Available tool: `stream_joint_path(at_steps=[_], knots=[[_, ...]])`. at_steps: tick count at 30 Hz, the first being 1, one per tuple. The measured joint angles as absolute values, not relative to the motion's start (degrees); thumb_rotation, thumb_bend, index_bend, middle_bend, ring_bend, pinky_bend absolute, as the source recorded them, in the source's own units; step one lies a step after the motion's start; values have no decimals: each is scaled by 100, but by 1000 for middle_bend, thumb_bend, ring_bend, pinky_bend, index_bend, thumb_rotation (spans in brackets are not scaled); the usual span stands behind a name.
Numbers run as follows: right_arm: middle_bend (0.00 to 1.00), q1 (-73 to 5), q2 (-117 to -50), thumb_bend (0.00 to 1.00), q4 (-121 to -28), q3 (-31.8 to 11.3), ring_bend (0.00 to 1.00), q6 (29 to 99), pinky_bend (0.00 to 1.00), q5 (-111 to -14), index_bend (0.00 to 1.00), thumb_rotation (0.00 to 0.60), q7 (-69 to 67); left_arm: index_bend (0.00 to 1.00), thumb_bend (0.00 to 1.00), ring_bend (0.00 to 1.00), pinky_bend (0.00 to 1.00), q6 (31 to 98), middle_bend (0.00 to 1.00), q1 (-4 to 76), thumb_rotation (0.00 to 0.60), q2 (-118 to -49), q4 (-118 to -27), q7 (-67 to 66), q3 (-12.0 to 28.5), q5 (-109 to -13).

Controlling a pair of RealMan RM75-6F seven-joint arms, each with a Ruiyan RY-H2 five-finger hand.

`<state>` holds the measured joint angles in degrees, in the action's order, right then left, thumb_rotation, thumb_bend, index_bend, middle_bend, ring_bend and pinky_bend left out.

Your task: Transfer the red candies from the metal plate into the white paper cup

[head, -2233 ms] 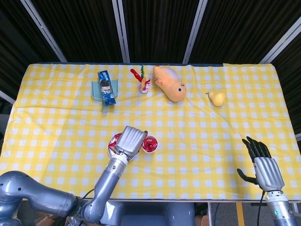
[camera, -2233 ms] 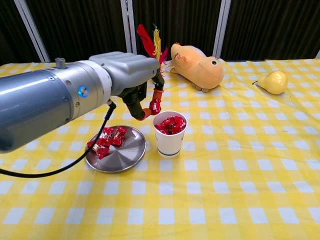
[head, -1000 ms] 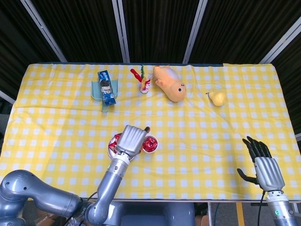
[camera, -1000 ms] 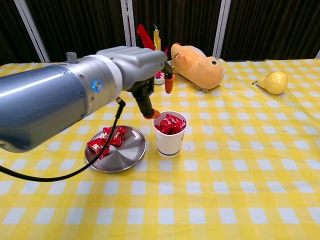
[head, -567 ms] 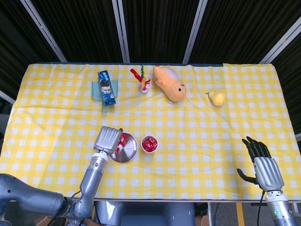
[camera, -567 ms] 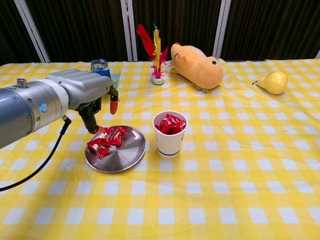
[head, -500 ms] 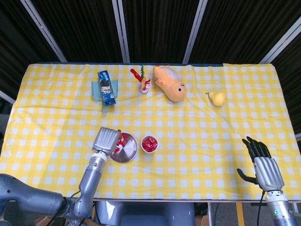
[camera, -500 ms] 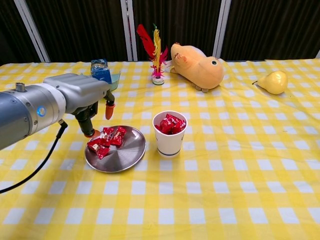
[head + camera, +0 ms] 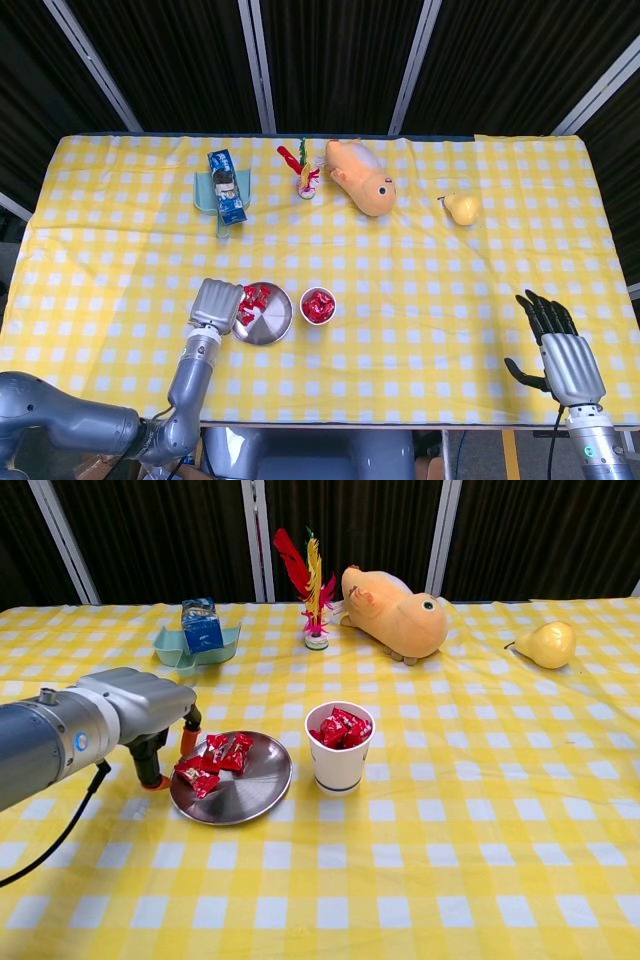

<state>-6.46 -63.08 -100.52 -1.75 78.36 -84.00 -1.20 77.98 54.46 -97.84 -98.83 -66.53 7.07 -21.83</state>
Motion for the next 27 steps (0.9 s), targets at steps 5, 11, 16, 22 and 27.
stream_joint_path(at_steps=[5,11,16,22,27], knots=[[0,-645,-6304,341,-10051,-175,0,7839,1,-8403,0,600,-123,418,306,886,999,7720,911,5438,600,-9923,-9736,-6600,698,-2261],[0,-643,-6304,342,-10047,-177,0,7842,1,-8404,0,600,-133,430,307,887,1000,7684,915,5423,600,-10044,-9682,-6515,716,-2420],[0,-645,-6304,341,-10051,-171,0,7835,1,-8409,0,600,-135,433,307,887,1000,7719,915,5419,600,-10045,-9743,-6515,759,-2490],[0,-640,-6305,341,-10059,-174,0,7843,1,-8400,0,600,-126,438,307,887,999,7708,915,5423,600,-10061,-9768,-6515,809,-2522],[0,-643,-6312,341,-10058,-172,0,7831,1,-8393,0,600,-110,441,307,887,1000,7696,916,5432,600,-10079,-9777,-6521,840,-2549]])
